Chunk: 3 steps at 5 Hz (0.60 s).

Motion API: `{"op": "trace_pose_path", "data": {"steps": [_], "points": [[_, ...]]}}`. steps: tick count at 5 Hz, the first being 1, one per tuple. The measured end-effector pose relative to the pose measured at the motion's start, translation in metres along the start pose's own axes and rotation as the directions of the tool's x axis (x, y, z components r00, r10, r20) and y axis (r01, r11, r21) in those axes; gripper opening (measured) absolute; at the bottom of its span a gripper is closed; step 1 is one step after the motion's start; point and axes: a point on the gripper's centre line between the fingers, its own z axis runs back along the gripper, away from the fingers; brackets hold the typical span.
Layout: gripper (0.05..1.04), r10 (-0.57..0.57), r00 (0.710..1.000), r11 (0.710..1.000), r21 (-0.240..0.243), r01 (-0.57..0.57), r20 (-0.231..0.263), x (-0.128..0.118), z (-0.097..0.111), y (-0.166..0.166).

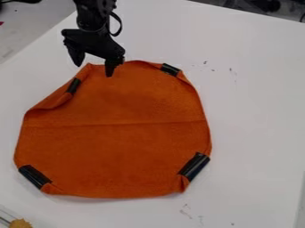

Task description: Fold the cloth from the top left to the centre

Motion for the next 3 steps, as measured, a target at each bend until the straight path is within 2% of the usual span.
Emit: {"op": "trace_pose_path", "data": {"steps": [2, 3], "points": [[1.0, 0.044, 0.996, 0.998, -0.04, -0.048, -0.083, -0.017, -0.041, 0.026], [0.943, 0.049, 0.995, 0.998, -0.043, -0.053, -0.086, -0.019, -0.042, 0.032]]}}
